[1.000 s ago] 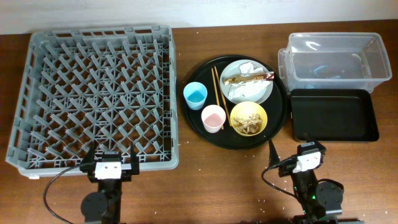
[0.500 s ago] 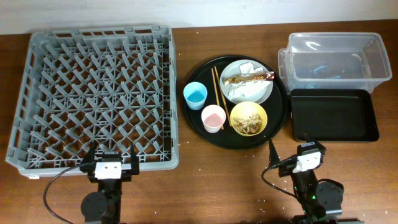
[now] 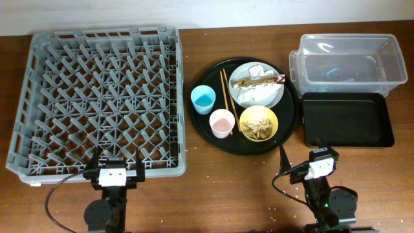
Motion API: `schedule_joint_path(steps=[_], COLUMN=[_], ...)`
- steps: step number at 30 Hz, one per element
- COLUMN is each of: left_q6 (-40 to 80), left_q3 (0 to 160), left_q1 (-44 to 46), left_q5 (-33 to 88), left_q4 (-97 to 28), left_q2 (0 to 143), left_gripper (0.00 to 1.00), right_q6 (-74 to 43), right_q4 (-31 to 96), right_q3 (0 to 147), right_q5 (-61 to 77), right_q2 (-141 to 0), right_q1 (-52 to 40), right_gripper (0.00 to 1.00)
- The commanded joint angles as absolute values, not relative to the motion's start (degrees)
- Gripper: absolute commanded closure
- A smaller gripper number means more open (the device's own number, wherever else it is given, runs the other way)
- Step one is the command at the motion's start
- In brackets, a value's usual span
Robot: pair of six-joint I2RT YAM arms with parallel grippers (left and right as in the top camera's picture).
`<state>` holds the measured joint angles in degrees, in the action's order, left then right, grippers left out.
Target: Sort waste into correct bins and load items into the dishwasher rack
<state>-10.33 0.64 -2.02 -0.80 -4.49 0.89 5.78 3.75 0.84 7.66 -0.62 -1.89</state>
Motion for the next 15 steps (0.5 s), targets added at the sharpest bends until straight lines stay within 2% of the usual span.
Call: schedule_joint_path(steps=[1,10,15], left_q6=[-11.25,-11.25,-11.25], left_q3=[0.49,0.54,0.54], left_q1=[-2.31,-2.31,-2.31], left_q5=[0.25,0.58,2.63], left_q4=[-4.78,-4.4,-1.87], left_q2=[0.3,0.3,0.3], left_gripper=[0.01,0.01,0.01], right_q6=[5.56,5.61,5.61], right_q4=[3.64,3.11,-5.43], right_q3=[0.32,0.32,0.32], right_q5=[8.23,8.05,6.85], right_q2=[-0.25,-0.25,-0.25], right_q1=[-1.48,-1.48,-1.48], right_gripper=[0.02,0.01,0.01])
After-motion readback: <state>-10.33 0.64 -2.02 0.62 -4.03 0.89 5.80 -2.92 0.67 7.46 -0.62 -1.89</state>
